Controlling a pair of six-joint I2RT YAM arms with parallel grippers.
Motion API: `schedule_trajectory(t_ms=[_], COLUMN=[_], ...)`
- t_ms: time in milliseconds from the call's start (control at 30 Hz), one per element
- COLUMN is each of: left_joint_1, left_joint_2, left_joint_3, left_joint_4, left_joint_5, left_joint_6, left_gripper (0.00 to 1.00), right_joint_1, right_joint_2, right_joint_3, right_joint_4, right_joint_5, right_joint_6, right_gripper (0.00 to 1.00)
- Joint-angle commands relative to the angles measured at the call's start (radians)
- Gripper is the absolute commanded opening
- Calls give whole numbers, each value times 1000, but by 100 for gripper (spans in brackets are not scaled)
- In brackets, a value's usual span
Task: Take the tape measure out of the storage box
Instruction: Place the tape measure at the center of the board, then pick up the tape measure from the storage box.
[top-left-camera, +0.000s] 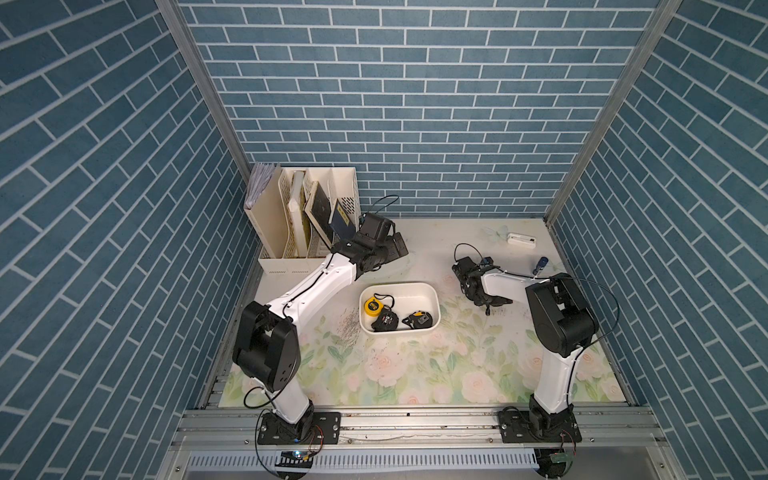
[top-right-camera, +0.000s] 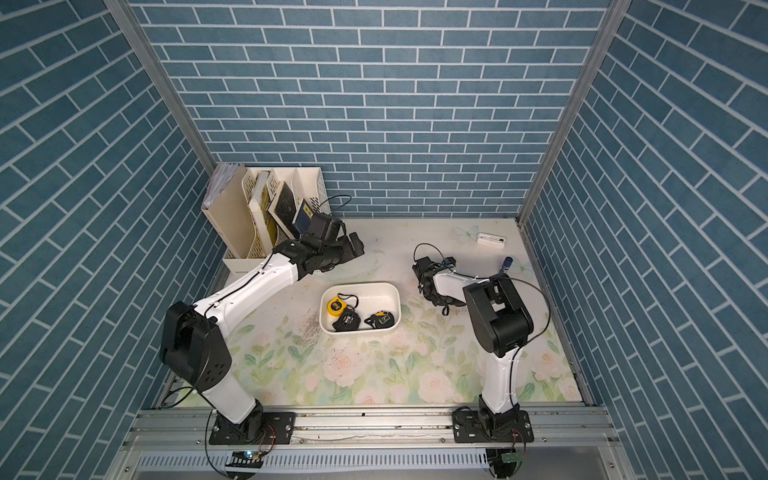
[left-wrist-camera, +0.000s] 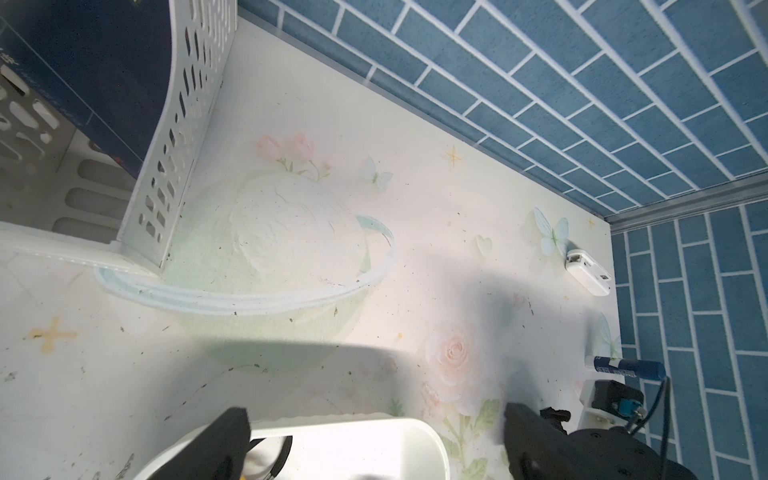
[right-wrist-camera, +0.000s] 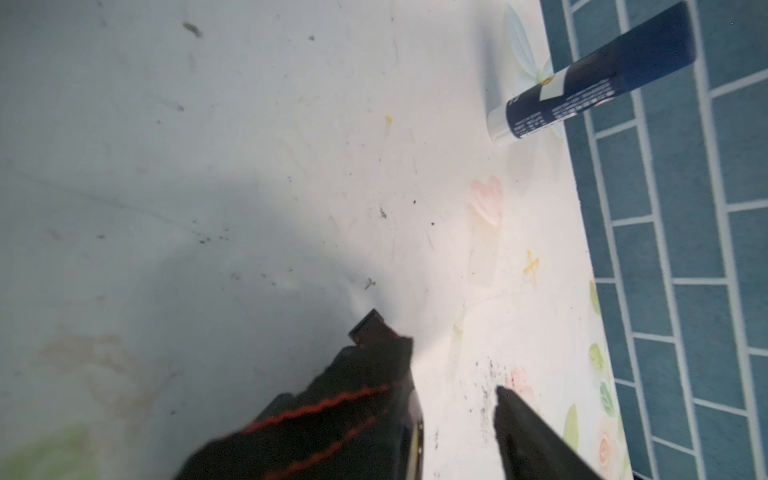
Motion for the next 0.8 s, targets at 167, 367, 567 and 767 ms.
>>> schedule_trajectory(t_ms=[167, 367, 567, 767], left_joint_1=[-1, -12, -19, -69], left_joint_2=[-4, 24, -14, 9], left_joint_3=[-4, 2, -71, -69], left_joint_4=[-33, -105, -133, -212], left_joint_5=[-22, -50, -59, -27], left_joint_6=[20, 72, 106, 163], left_gripper=[100, 100, 100, 100], right_joint_1=[76, 108, 115, 80], right_joint_2=[-22, -85, -253, -520], right_joint_3=[-2, 5, -99, -155], right_joint_4=[6, 70, 169, 240], right_joint_5=[-120, -220, -251, -181], right_joint_6=[-50, -133, -164, -111], right_gripper=[86, 86, 86, 86])
